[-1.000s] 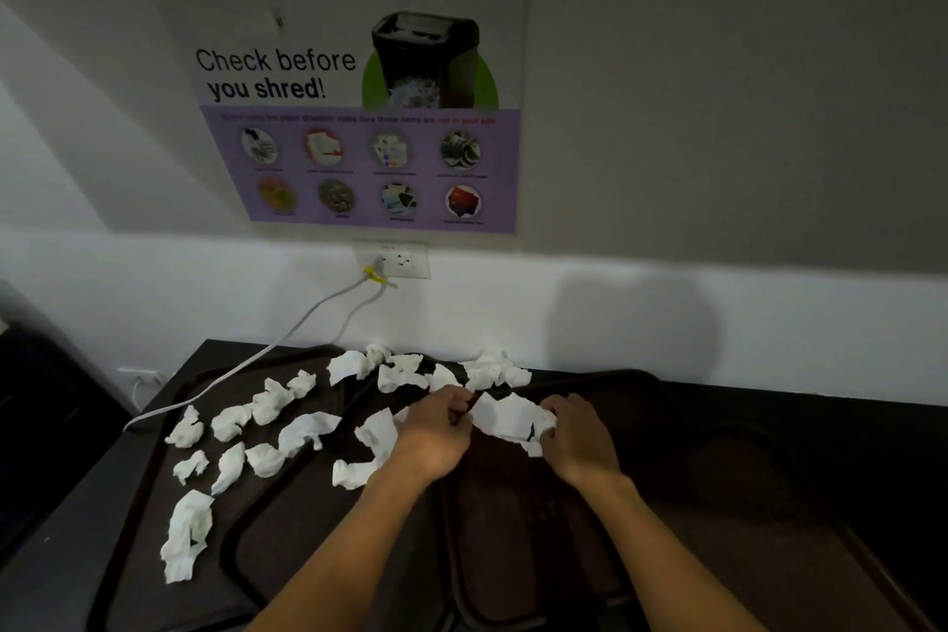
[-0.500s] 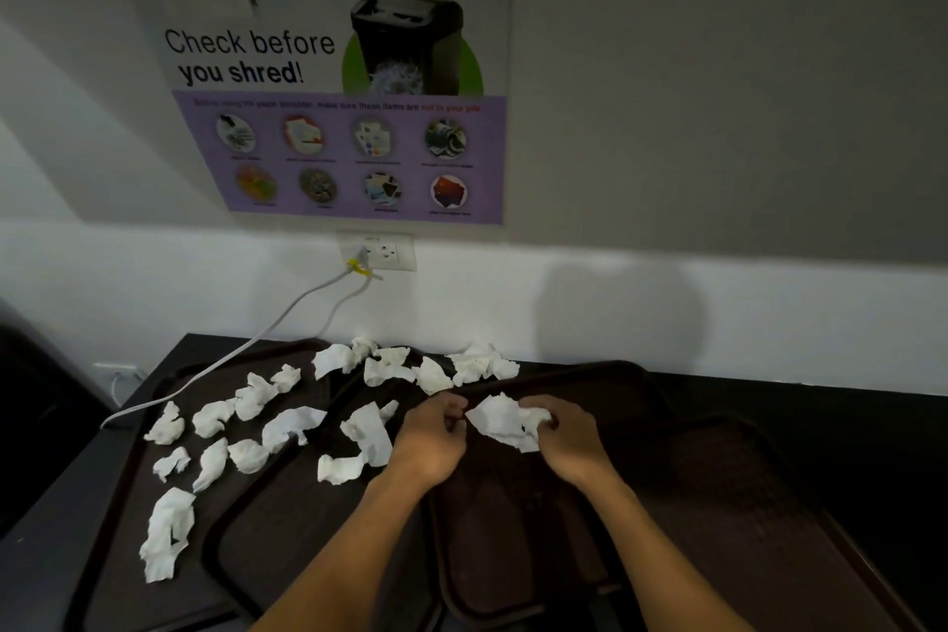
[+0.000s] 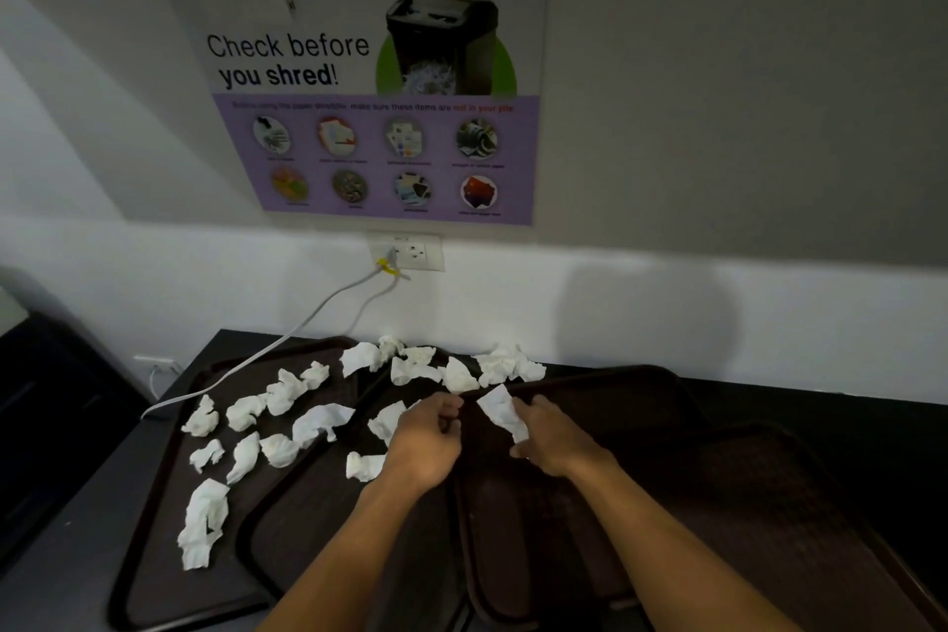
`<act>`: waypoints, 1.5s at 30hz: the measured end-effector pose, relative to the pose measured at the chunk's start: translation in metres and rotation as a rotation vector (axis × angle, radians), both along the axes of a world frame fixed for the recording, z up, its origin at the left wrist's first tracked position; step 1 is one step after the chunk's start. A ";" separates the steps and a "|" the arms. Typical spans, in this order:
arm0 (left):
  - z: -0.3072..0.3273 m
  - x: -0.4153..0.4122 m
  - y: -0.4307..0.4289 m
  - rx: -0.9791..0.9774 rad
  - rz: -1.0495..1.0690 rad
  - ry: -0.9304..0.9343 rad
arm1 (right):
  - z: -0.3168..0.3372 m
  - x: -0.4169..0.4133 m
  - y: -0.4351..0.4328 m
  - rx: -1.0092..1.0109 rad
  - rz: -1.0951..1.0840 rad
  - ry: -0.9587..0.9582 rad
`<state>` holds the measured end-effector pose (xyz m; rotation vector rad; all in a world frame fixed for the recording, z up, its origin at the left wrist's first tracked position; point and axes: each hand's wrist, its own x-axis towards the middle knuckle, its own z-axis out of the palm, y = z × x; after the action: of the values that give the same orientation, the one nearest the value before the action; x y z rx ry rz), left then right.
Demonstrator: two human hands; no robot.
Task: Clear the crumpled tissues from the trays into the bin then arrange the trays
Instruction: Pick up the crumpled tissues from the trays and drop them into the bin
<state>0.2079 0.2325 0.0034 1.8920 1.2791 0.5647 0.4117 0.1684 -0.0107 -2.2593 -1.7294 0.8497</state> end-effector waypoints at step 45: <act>-0.048 -0.104 -0.003 0.046 0.208 0.288 | -0.024 -0.019 -0.016 0.300 -0.272 0.222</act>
<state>0.1038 0.2291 -0.0449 1.9420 1.6761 0.4399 0.3924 0.1528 -0.0349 -2.0505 -1.3167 0.6991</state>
